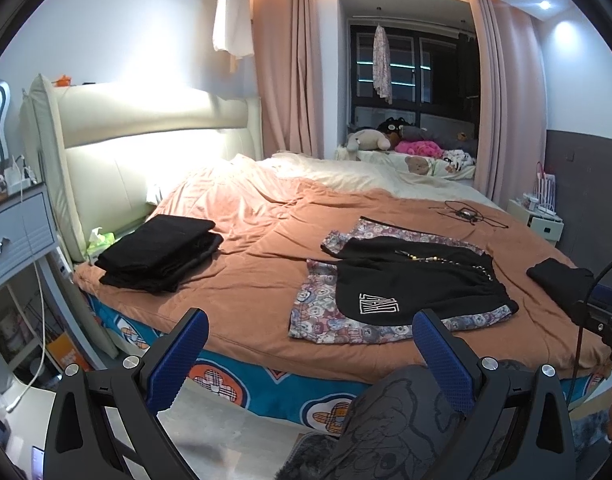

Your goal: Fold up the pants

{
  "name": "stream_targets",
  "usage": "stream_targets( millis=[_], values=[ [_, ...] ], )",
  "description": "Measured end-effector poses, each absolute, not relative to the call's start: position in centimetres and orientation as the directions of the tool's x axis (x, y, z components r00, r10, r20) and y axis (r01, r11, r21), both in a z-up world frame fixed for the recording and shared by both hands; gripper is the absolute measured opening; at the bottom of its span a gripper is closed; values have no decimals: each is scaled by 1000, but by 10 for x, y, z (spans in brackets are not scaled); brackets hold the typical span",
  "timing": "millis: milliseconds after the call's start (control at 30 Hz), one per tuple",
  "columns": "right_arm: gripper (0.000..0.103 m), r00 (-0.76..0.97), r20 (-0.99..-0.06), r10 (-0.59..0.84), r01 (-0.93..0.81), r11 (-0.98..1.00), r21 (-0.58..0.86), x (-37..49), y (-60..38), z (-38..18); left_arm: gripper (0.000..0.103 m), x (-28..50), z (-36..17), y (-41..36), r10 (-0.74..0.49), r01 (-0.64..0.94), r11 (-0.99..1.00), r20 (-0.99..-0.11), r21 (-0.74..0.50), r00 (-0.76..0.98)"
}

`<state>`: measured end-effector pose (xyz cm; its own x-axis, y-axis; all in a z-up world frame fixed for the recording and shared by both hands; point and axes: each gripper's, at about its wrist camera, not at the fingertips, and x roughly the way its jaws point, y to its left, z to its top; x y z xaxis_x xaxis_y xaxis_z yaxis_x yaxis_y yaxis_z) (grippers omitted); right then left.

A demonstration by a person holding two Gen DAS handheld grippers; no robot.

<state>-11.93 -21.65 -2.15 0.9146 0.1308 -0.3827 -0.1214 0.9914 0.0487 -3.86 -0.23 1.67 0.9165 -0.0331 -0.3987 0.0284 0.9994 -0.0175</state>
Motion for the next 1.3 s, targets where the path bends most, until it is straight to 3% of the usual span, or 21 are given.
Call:
stream_targets(
  millis=[1300],
  values=[
    [103, 923, -363, 128, -90, 989, 120, -106, -237, -25, 103, -19, 20, 1, -33, 40, 999, -377, 9, 926]
  ],
)
